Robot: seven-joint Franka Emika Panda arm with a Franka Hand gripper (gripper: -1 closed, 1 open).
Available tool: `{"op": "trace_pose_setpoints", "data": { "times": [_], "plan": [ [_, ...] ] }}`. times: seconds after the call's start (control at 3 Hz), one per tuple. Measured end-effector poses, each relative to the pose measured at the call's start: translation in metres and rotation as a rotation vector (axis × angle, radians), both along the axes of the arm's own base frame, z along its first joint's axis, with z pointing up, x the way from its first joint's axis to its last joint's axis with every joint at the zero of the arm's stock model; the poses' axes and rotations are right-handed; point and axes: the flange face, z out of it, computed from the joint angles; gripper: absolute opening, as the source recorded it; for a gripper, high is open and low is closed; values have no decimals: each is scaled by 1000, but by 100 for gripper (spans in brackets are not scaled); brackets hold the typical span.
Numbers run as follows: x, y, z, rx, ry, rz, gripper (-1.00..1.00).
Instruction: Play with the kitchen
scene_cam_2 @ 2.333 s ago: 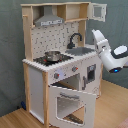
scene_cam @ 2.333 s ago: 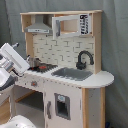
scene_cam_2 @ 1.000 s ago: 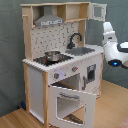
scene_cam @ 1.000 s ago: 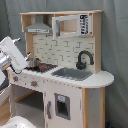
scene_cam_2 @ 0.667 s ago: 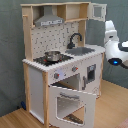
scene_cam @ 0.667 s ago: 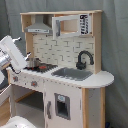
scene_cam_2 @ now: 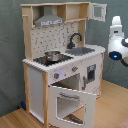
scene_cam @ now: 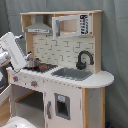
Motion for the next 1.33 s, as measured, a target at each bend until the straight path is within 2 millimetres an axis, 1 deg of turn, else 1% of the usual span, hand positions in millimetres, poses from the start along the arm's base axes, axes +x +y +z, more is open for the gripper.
{"op": "trace_pose_setpoints", "data": {
  "times": [0.33,0.67,1.0,1.33],
  "plan": [
    [-8,-20,18,71,-31,-90,100],
    [-18,-43,41,152,-61,-173,100],
    [-25,-75,67,245,-64,-225,100],
    [-25,-77,69,250,-63,-226,100]
  ]
}}
